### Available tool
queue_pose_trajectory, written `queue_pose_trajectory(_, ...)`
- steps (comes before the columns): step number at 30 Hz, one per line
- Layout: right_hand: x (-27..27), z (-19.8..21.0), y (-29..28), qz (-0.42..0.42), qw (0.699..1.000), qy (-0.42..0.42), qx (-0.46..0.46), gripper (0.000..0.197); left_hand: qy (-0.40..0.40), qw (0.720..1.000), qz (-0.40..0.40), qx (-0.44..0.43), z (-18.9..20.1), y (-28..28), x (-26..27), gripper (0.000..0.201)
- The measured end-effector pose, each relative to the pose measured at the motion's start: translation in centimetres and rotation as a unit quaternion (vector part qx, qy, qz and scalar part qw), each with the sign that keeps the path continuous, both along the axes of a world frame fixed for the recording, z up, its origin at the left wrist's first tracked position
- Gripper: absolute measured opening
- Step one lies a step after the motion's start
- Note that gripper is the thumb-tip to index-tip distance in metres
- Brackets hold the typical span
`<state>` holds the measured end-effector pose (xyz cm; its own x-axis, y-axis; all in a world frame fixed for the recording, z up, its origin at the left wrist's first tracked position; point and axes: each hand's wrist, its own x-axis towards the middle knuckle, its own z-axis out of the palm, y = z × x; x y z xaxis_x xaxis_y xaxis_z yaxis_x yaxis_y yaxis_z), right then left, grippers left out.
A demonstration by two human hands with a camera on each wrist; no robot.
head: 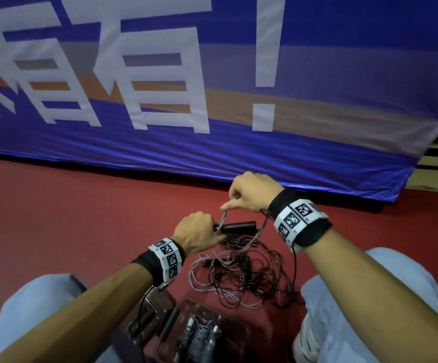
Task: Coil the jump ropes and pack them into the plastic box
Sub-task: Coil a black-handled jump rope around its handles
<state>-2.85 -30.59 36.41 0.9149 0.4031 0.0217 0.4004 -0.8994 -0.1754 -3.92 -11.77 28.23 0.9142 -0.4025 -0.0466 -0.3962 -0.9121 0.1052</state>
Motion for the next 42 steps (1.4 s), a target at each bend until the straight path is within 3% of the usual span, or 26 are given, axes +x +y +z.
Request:
queue_pose_trajectory(5,0.8,1.5,-1.5,-0.039,0.997,-0.049,0.046,0.06,-0.065,0.998,-0.017,0.007,3.1,0.4,0.8,0.034)
queue_pose_trajectory(14,1.9,1.0,-2.0,-0.035,0.945,0.062,0.318,0.079,-0.174,0.982,-0.071,-0.018,8.7,0.4,2.0,0.027)
queue_pose_trajectory(19,2.4,-0.5,-0.8,-0.034,0.887,0.123,0.444,0.059,-0.156,0.98,-0.054,-0.11,10.9,0.5,2.2,0.023)
queue_pose_trajectory(21,3.0,-1.8,0.7,-0.094,0.874,0.132,0.458,0.047,-0.139,0.975,-0.031,-0.168,11.4,0.7,2.4,0.027)
queue_pose_trajectory(23,3.2,-2.5,2.5,-0.173,0.857,0.137,0.465,0.052,-0.119,0.972,0.002,-0.204,11.5,0.8,3.1,0.027)
queue_pose_trajectory(25,2.9,-2.7,3.9,-0.186,0.864,0.122,0.452,0.062,-0.105,0.973,0.035,-0.203,11.2,0.8,4.1,0.022)
queue_pose_trajectory(30,1.3,-3.8,6.5,-0.162,0.953,-0.027,0.255,0.059,-0.062,0.97,0.089,-0.216,9.5,0.7,5.9,0.022)
queue_pose_trajectory(37,-0.1,-1.3,4.9,-0.078,0.98,-0.091,0.159,0.033,-0.044,0.962,0.124,-0.24,8.3,-0.2,6.2,0.033)
queue_pose_trajectory(42,-0.9,-0.9,3.5,-0.024,0.99,-0.123,0.058,0.037,-0.02,0.984,0.1,-0.149,6.5,-1.7,4.9,0.025)
